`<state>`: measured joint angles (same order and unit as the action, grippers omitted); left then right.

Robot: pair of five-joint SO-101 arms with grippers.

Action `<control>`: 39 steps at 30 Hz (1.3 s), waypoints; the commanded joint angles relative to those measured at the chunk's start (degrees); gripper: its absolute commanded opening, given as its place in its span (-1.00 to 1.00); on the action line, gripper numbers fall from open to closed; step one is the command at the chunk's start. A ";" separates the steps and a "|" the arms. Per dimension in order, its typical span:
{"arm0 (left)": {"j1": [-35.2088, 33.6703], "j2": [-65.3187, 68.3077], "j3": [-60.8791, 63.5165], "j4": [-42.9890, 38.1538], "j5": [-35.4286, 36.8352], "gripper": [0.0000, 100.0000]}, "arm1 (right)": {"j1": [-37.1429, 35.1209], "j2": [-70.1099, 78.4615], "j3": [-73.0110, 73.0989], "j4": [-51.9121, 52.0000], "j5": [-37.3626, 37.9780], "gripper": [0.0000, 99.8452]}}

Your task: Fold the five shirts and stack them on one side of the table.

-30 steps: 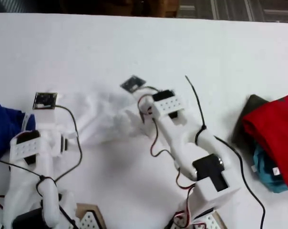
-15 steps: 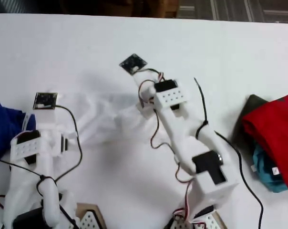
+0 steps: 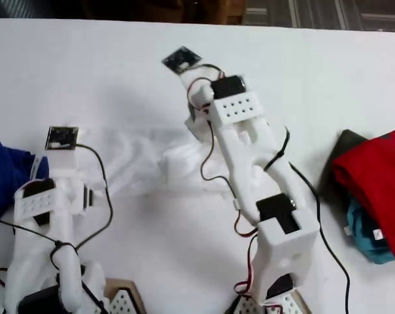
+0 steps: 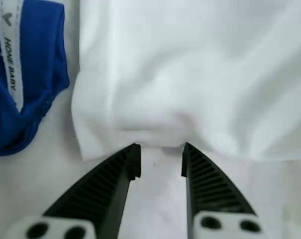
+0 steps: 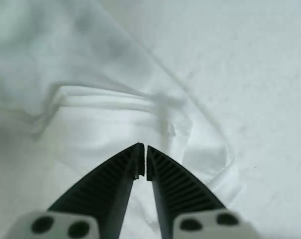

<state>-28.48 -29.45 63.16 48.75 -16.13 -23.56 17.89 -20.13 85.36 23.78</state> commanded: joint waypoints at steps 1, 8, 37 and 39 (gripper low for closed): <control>-1.05 -1.76 -6.73 6.95 1.76 -0.68 | -1.80 -5.32 -4.84 5.23 -0.62 -0.96; -1.41 -1.41 -31.78 30.51 14.59 -0.55 | -2.07 -9.54 -4.84 9.01 -0.70 -0.96; -3.34 73.14 -93.49 51.96 19.16 -0.55 | -2.24 -14.11 -4.75 10.51 -0.70 -0.96; -2.90 76.92 -96.22 52.13 19.34 -0.55 | -2.24 -14.37 -4.75 10.51 -0.62 -0.96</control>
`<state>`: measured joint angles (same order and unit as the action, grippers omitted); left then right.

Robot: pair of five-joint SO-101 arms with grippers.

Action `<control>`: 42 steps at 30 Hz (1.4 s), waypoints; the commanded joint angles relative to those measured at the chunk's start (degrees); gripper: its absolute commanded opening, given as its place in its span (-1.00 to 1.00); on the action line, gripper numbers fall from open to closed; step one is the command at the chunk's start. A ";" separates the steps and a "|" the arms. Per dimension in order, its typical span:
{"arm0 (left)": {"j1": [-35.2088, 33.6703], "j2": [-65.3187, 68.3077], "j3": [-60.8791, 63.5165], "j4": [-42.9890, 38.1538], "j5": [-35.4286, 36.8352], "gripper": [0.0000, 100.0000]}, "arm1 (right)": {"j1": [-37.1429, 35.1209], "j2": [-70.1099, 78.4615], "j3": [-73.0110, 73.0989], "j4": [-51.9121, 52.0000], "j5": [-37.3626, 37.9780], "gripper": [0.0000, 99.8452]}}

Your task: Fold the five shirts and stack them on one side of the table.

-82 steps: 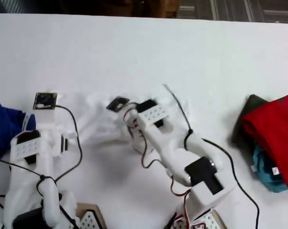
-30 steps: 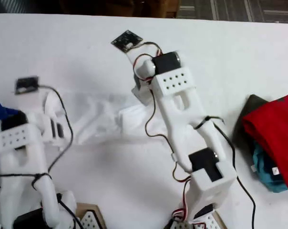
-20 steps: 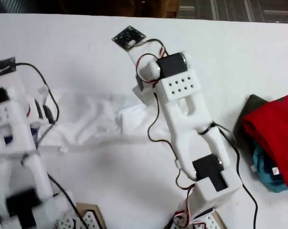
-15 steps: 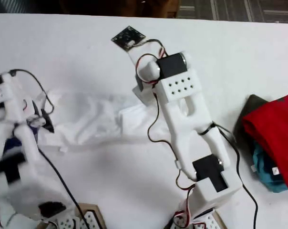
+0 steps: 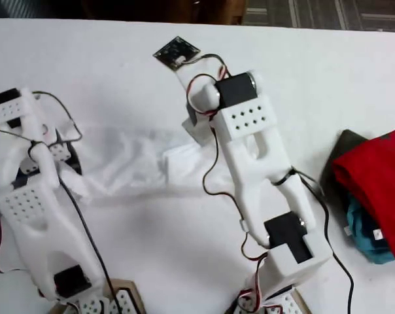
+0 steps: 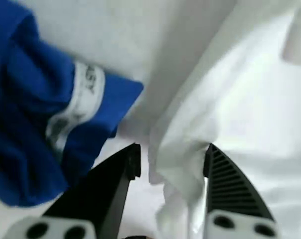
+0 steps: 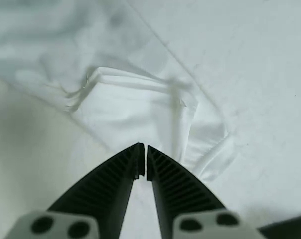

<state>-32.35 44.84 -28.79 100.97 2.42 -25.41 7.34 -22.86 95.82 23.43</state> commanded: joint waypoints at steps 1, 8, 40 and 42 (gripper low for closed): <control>1.32 4.57 -5.67 0.09 0.79 -0.55 | -0.40 -3.82 -2.20 0.04 -0.26 -0.96; 5.45 11.43 -10.07 1.41 0.97 -0.56 | -0.40 -3.82 -2.46 -0.22 -0.09 -0.96; 32.00 -11.78 -12.97 0.35 4.22 -0.95 | 12.09 -12.70 -2.11 -0.22 0.00 -0.96; 35.08 -11.78 -14.81 0.18 4.22 -0.95 | 14.02 -14.02 -2.11 -0.13 0.09 -0.96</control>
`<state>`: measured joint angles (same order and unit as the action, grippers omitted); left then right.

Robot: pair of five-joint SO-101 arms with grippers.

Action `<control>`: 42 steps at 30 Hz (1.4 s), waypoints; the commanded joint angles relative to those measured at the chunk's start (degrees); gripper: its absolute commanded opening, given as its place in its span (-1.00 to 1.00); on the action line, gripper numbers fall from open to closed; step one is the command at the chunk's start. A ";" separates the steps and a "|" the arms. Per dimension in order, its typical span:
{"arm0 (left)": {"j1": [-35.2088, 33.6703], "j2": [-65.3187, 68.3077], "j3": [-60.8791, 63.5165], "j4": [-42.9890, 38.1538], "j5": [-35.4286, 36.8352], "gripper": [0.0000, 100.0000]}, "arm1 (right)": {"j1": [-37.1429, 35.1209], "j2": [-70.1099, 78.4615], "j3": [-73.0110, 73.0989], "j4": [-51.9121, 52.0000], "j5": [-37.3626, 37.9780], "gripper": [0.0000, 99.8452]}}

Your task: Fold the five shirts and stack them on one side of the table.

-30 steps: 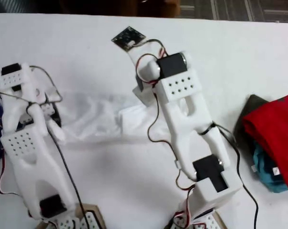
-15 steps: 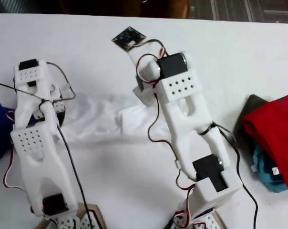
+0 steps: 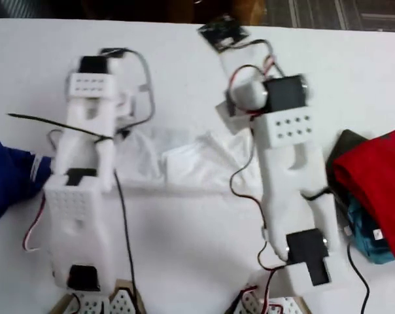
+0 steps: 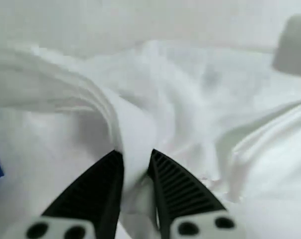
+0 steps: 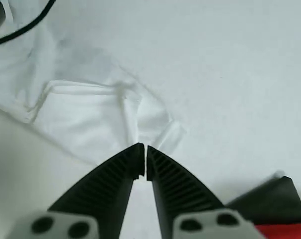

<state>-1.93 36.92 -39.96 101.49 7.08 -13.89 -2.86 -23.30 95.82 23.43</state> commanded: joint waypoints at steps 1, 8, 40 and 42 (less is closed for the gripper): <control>6.33 -3.87 -4.88 -0.26 -0.44 -0.95 | 3.56 -4.53 -1.67 0.22 0.09 -0.96; 20.84 -3.78 -10.59 -0.53 -0.62 -0.95 | 11.56 -8.92 -1.67 1.98 0.09 -0.96; 30.68 -6.07 -11.30 -9.58 -2.02 -0.54 | 23.60 -16.22 -1.67 1.80 9.85 -0.96; 23.65 -8.35 -11.30 -8.09 1.14 -0.58 | 23.60 -16.22 -1.58 1.80 9.85 -0.96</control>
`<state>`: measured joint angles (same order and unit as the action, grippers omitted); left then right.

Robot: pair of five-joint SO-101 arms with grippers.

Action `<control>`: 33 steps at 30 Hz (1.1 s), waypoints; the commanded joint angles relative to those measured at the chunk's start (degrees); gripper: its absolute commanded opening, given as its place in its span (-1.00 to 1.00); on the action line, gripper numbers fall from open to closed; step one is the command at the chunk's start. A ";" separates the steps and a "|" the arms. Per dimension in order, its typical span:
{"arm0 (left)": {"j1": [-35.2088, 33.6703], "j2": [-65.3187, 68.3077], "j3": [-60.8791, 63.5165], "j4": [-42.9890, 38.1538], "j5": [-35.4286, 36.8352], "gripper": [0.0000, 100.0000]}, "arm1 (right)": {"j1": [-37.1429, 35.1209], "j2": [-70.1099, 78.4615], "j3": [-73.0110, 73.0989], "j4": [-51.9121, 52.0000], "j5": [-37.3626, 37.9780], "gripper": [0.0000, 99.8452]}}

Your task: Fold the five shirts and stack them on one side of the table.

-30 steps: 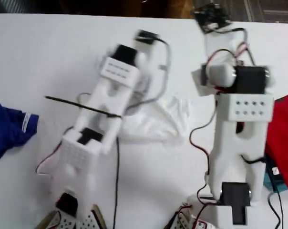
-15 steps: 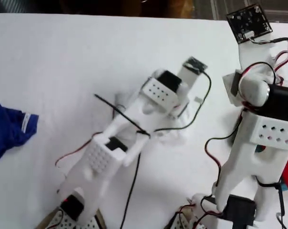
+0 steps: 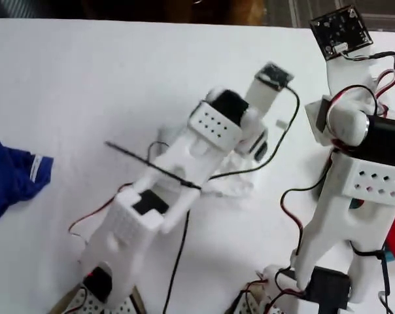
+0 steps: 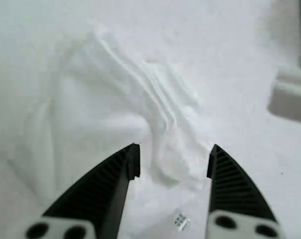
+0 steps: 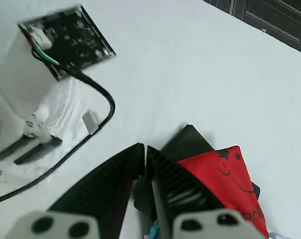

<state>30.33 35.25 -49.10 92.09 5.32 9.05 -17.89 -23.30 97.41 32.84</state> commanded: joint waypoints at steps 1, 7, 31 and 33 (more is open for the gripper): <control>-12.75 -7.47 -1.98 2.20 3.96 -0.59 | 0.66 -1.19 -1.58 0.22 0.44 -0.96; -36.22 -3.96 -1.54 8.44 4.13 -0.61 | -4.62 0.57 1.85 -0.66 -0.09 -0.96; -51.87 24.44 -2.07 10.20 2.37 -0.61 | -43.65 28.88 12.66 -15.78 -9.93 -0.96; -51.87 24.44 -2.07 10.20 2.37 -0.61 | -44.35 31.25 12.66 -17.01 -10.11 -0.96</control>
<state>-19.96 59.25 -51.03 101.58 8.04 -34.29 12.18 -10.20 82.46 23.43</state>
